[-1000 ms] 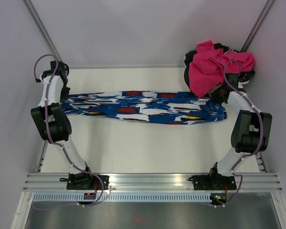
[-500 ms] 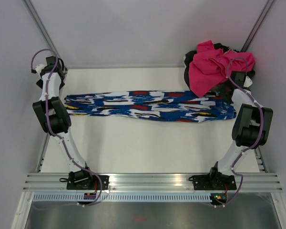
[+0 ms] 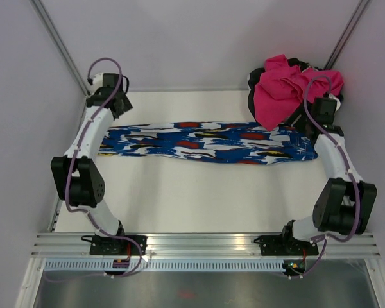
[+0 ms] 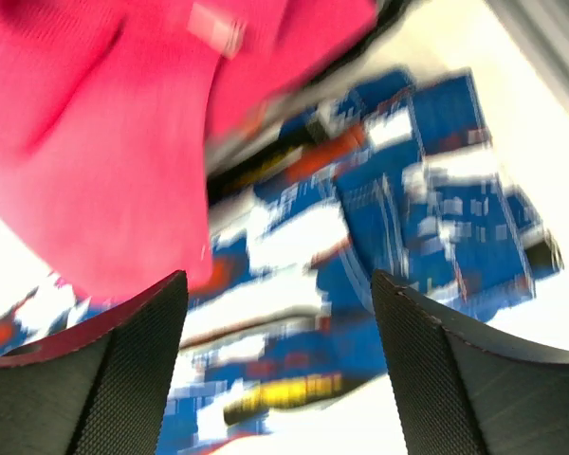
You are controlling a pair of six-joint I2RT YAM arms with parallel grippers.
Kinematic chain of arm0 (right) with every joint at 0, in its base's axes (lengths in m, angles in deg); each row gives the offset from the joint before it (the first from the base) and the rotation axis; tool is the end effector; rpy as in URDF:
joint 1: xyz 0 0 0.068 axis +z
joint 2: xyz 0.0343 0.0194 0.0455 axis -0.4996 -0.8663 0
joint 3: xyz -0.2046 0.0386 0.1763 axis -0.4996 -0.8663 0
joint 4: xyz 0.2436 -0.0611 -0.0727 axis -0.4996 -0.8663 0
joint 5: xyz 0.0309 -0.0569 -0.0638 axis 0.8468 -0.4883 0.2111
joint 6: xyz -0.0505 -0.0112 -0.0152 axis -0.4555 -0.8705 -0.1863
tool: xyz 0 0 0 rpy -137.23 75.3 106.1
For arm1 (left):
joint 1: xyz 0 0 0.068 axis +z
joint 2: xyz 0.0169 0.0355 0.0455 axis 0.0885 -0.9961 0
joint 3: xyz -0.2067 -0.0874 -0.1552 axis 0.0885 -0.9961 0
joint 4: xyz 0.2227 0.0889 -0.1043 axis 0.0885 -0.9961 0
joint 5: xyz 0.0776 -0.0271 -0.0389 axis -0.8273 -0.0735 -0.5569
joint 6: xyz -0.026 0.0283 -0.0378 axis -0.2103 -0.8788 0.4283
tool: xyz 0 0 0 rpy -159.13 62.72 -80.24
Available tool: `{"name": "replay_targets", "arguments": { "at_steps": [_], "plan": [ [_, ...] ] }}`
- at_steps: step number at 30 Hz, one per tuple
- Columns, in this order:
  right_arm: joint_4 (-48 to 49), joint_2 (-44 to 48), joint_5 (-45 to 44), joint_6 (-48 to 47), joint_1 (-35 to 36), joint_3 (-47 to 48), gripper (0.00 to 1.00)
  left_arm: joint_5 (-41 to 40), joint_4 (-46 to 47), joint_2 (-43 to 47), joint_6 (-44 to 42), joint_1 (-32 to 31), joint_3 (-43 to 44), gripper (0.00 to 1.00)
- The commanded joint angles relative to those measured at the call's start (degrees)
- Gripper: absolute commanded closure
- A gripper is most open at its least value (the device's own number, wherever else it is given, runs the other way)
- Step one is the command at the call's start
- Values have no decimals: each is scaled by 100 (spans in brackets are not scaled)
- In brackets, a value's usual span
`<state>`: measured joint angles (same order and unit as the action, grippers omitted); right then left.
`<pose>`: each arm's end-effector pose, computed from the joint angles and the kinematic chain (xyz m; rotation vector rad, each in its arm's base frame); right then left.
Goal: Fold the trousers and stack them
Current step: Fold the trousers
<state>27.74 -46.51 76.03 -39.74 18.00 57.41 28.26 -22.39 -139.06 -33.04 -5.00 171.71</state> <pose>0.3406 -0.0740 0.2825 0.7922 2.1111 0.0889 0.4022 0.0188 0.3317 -0.8122 2.1112 0.3672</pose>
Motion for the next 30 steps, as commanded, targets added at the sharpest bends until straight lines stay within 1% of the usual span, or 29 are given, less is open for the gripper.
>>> {"name": "replay_targets", "arguments": {
  "at_steps": [1,2,3,4,5,6,7,8,9,10,11,12,13,14,15,17,19,22,24,27,30],
  "plan": [
    [-111,656,-123,-42,72,-740,18,642,54,602,291,-586,-918,10],
    [-58,788,-141,20,63,-1151,20,792,255,873,398,-666,-1478,10],
    [21,1024,-193,64,63,-1321,25,950,396,998,460,-736,-1770,10],
    [56,1131,-333,90,72,-1488,28,1213,519,1112,634,-842,-2017,13],
    [91,1210,-387,108,72,-1751,32,1363,633,1192,688,-869,-2454,15],
    [161,1316,-413,99,72,-1840,40,1487,930,1314,715,-878,-2650,19],
    [197,1343,-370,73,80,-1928,46,1705,1055,1342,741,-886,-2809,28],
    [241,1352,-309,47,80,-2042,51,1768,1169,1342,742,-887,-2993,33],
    [346,1326,-247,3,89,-2095,59,1821,1232,1263,750,-887,-3012,39],
    [408,1273,-107,-32,107,-2148,64,1830,1258,1193,759,-887,-3012,53],
    [452,1220,-36,-50,124,-2184,68,1831,1285,1131,759,-887,-2969,61],
    [557,1055,34,-111,168,-2184,76,1822,1302,966,751,-887,-2925,70],
    [619,957,104,-164,203,-2175,79,1804,1346,877,707,-887,-2890,86],
    [645,756,122,-182,247,-2106,81,1778,1338,780,689,-887,-2759,92],
    [698,667,114,-208,326,-2053,89,1700,1320,666,654,-887,-2671,96],
    [724,395,61,-208,396,-1851,97,1568,1206,306,593,-887,-2416,98],
    [829,245,17,-199,519,-1754,100,1453,1197,-62,496,-887,-2197,98],
    [1084,-10,-106,-191,660,-1613,100,1505,1258,-415,443,-860,-1898,98],
    [1172,-291,-158,-182,722,-1525,100,1837,1311,-784,443,-843,-1748,98],
    [1033,-695,-159,-208,766,-1419,100,2347,1259,-1180,469,-799,-1466,98],
    [988,-854,-273,-235,775,-1568,100,2446,1022,-1373,566,-799,-1421,98]
  ]
}}
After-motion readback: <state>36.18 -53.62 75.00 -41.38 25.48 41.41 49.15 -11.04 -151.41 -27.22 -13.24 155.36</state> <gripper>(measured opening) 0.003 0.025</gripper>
